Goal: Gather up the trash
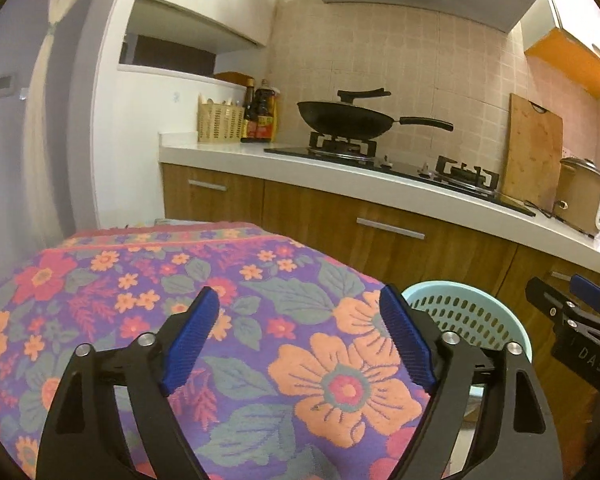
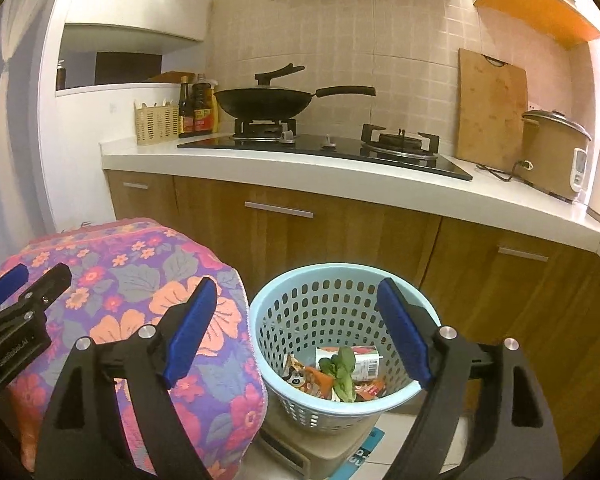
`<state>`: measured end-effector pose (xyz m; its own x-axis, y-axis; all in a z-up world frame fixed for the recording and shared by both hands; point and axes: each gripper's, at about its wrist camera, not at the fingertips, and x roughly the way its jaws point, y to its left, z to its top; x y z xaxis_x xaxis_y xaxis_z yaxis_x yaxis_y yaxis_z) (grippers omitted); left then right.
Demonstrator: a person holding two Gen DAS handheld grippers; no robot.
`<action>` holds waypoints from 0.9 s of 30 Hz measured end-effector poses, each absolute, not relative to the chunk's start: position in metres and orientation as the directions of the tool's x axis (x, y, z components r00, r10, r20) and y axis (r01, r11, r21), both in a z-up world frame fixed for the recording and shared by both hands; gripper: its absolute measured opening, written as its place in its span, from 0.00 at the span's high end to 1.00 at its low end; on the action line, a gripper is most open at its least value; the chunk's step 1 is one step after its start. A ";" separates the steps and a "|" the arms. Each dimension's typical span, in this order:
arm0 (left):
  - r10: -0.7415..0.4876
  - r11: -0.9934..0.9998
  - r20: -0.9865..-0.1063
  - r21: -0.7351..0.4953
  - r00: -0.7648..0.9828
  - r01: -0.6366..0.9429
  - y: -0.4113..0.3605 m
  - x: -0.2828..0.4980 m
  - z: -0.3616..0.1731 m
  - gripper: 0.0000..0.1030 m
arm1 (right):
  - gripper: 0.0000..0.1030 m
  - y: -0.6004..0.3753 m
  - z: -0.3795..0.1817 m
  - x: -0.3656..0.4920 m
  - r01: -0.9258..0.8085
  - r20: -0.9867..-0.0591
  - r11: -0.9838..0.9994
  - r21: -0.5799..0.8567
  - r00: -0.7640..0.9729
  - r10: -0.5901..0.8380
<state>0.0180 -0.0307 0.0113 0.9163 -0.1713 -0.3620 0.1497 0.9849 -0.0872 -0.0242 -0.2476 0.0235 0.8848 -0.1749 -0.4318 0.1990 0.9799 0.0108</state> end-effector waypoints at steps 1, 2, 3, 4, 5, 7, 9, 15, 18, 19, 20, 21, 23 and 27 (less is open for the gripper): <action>-0.167 0.986 -0.361 -0.081 0.917 0.147 -0.031 0.018 0.011 0.20 | 0.24 -0.248 0.023 -0.024 0.198 -0.433 0.980 0.015 0.885 -0.173; -0.161 0.987 -0.361 -0.075 0.918 0.144 -0.032 0.018 0.011 0.20 | 0.24 -0.249 0.023 -0.024 0.199 -0.434 0.980 0.017 0.884 -0.172; -0.153 0.988 -0.360 -0.068 0.920 0.138 -0.033 0.017 0.012 0.20 | 0.24 -0.249 0.023 -0.023 0.200 -0.437 0.980 0.015 0.883 -0.173; -0.145 0.989 -0.359 -0.062 0.922 0.132 -0.033 0.017 0.011 0.20 | 0.24 -0.249 0.022 -0.022 0.200 -0.441 0.980 0.015 0.881 -0.173; -0.131 0.991 -0.360 -0.054 0.924 0.119 -0.034 0.017 0.011 0.20 | 0.24 -0.249 0.021 -0.021 0.200 -0.445 0.980 0.016 0.879 -0.172; -0.127 0.992 -0.363 -0.055 0.923 0.114 -0.034 0.018 0.011 0.20 | 0.24 -0.250 0.019 -0.021 0.197 -0.451 0.980 0.024 0.877 -0.166; -0.128 0.992 -0.370 -0.060 0.920 0.114 -0.033 0.020 0.011 0.20 | 0.24 -0.251 0.017 -0.020 0.196 -0.455 0.980 0.025 0.875 -0.163; -0.125 0.992 -0.378 -0.059 0.917 0.110 -0.032 0.023 0.010 0.14 | 0.24 -0.250 0.013 -0.017 0.182 -0.465 0.983 0.035 0.873 -0.146; -0.111 0.994 -0.376 -0.052 0.920 0.099 -0.032 0.023 0.010 0.10 | 0.24 -0.249 0.012 -0.015 0.178 -0.466 0.983 0.037 0.873 -0.141; -0.106 0.994 -0.377 -0.051 0.920 0.093 -0.032 0.023 0.010 0.09 | 0.24 -0.249 0.012 -0.015 0.177 -0.467 0.983 0.040 0.873 -0.139; -0.104 0.994 -0.378 -0.052 0.920 0.091 -0.032 0.023 0.010 0.09 | 0.24 -0.250 0.012 -0.014 0.177 -0.468 0.983 0.043 0.873 -0.137; -0.102 0.995 -0.380 -0.054 0.919 0.088 -0.031 0.023 0.010 0.09 | 0.24 -0.250 0.012 -0.014 0.177 -0.469 0.983 0.044 0.873 -0.136; -0.098 0.995 -0.383 -0.058 0.919 0.082 -0.030 0.024 0.009 0.09 | 0.24 -0.250 0.011 -0.013 0.177 -0.470 0.983 0.044 0.872 -0.136; -0.089 0.996 -0.383 -0.045 0.919 0.078 -0.031 0.024 0.009 0.07 | 0.24 -0.251 0.010 -0.012 0.176 -0.476 0.983 0.049 0.870 -0.132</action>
<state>0.0235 -0.0314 0.0095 0.9193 -0.0889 -0.3834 0.0777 0.9960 -0.0447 -0.0121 -0.2513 0.0096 0.8697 -0.1321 -0.4755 0.1763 0.9831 0.0492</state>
